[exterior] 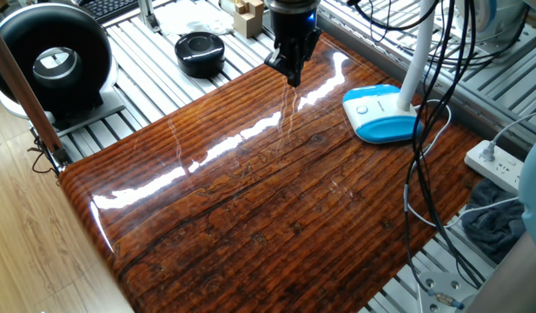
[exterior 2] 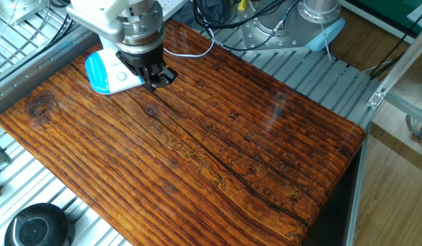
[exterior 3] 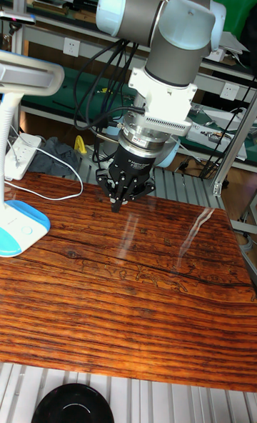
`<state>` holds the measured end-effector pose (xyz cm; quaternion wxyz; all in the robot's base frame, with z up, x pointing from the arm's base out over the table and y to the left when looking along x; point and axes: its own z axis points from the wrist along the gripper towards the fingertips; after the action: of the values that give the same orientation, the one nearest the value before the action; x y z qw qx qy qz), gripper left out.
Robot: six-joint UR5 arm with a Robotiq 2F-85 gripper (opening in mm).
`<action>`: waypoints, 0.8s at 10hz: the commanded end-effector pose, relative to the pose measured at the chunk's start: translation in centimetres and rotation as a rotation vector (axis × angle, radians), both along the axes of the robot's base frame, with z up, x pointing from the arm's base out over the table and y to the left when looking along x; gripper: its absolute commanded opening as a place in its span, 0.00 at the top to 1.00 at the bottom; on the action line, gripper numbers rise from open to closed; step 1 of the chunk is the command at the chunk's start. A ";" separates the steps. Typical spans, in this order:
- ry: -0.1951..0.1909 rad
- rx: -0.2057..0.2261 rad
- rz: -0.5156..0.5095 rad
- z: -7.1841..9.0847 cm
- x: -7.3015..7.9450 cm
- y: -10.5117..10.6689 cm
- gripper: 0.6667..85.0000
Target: Turn on the desk lamp by pressing the button
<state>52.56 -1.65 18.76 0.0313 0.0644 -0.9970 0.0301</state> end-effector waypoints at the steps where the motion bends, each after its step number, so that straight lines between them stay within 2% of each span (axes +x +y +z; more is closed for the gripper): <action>1: -0.005 0.011 0.002 0.1 0.1 0.2 1.00; 3: -0.013 0.019 0.002 0.3 0.3 0.4 1.00; 5: -0.040 0.011 0.075 0.1 0.8 -0.2 1.00; 6: -0.058 0.004 0.139 -0.3 0.6 -1.1 1.00; 8: -0.042 -0.001 0.174 -1.0 -0.8 -2.2 1.00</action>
<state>52.53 -2.97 18.30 0.0126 0.1205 -0.9920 0.0359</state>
